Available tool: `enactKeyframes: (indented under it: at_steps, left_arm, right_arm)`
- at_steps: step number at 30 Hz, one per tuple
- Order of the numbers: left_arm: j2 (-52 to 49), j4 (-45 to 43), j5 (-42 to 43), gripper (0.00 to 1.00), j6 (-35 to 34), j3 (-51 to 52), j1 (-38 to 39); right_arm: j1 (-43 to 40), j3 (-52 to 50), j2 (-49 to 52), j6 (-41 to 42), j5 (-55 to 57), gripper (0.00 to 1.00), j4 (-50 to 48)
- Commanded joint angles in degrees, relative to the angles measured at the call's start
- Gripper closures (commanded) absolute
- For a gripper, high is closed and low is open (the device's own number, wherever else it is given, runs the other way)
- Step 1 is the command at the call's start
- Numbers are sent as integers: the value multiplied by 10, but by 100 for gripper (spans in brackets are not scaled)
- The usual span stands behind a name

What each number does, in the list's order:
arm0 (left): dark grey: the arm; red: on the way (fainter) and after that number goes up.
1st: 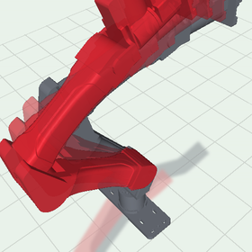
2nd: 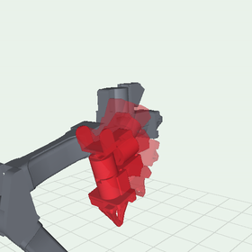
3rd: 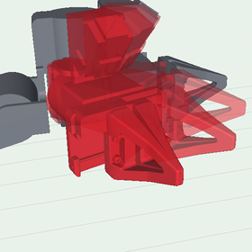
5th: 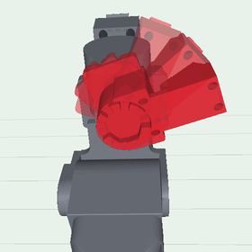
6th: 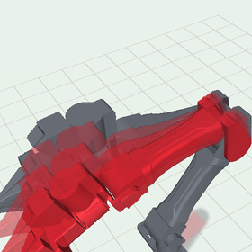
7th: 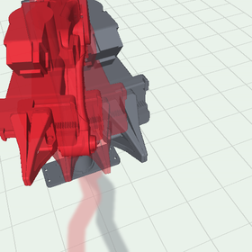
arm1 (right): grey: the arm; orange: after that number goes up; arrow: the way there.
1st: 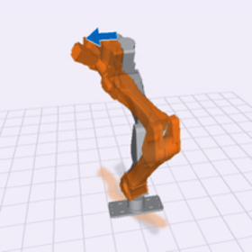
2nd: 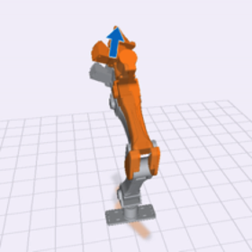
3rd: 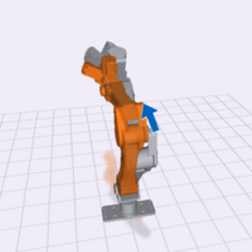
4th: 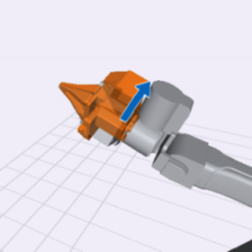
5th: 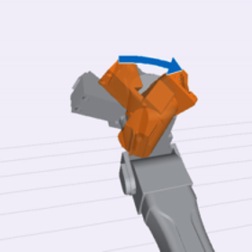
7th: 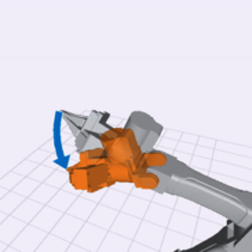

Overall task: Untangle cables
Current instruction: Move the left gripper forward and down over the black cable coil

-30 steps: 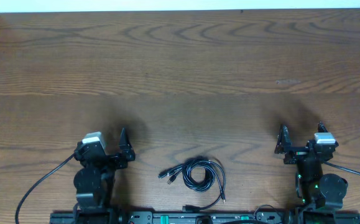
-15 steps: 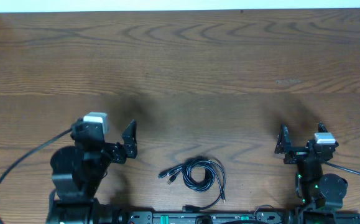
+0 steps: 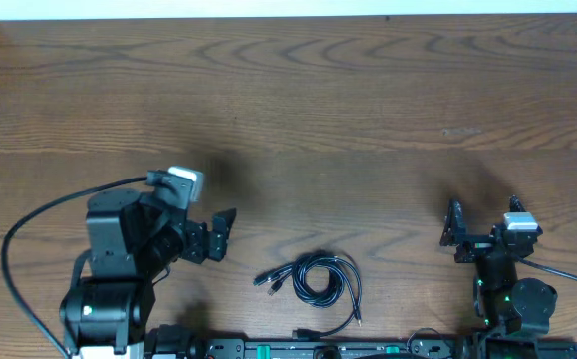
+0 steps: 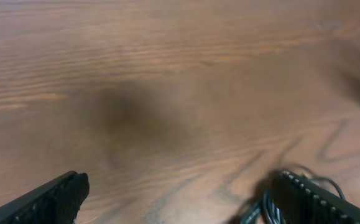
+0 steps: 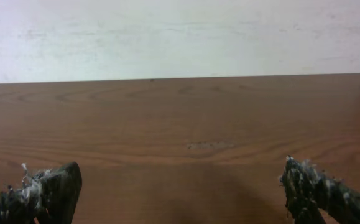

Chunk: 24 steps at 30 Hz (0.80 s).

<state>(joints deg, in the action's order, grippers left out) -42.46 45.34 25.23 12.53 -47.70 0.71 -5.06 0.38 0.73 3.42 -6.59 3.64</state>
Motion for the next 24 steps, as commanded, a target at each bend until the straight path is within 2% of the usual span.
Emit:
enactKeyframes:
  at_steps: [1, 7, 24]
  left_arm:
    - [-22, 14, 24, 2, 48, -14, 29]
    - [-69, 26, 20, 2, 59, -14, 70]
    - [-173, 48, 26, 2, 61, -13, 88]
  right_arm:
    - [3, -1, -2, -7, 5, 1, 2]
    - [3, -1, -2, -7, 5, 1, 2]
    - [3, -1, -2, -7, 5, 1, 2]
